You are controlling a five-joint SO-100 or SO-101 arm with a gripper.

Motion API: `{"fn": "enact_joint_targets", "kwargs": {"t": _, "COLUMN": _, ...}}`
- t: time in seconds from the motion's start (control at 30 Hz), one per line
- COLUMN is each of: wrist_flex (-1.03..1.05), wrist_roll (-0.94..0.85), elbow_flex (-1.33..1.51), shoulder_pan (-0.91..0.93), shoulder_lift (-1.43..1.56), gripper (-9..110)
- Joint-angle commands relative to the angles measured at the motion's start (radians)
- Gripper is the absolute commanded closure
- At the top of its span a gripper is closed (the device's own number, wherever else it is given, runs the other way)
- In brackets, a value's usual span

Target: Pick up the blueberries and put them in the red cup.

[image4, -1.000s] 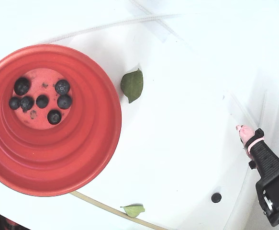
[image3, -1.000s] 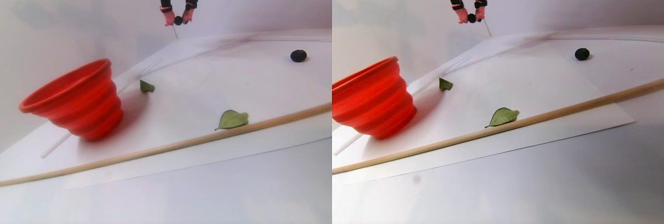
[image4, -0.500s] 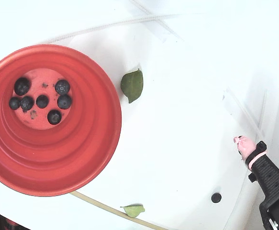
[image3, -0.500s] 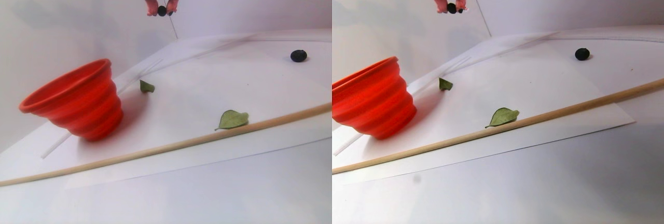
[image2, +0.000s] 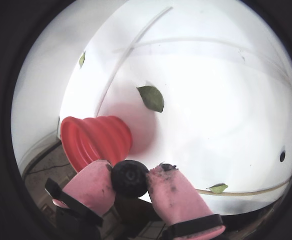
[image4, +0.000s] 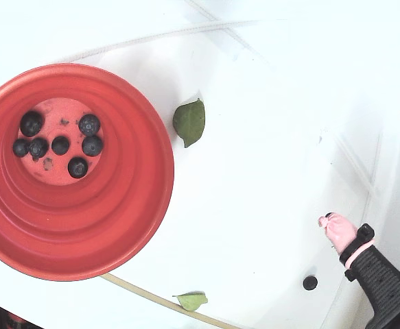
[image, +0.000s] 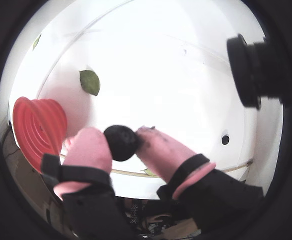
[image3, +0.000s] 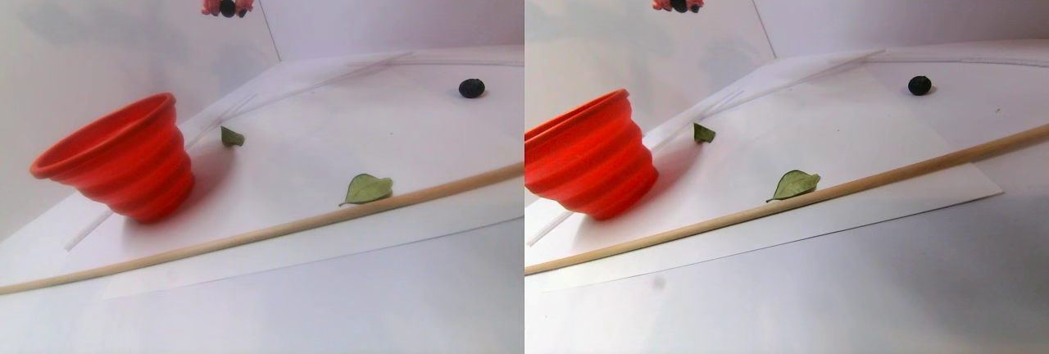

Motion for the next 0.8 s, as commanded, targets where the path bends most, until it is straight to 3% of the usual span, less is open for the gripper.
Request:
{"fn": "enact_joint_targets", "kwargs": {"t": 0.0, "wrist_flex": 0.029, "wrist_roll": 0.015, "elbow_flex": -0.009, "shoulder_pan": -0.064, "shoulder_lift": 0.095, "gripper": 90}}
{"fn": "enact_joint_targets", "kwargs": {"t": 0.77, "wrist_flex": 0.150, "wrist_roll": 0.115, "elbow_flex": 0.077, "shoulder_pan": -0.268, "shoulder_lift": 0.137, "gripper": 90}}
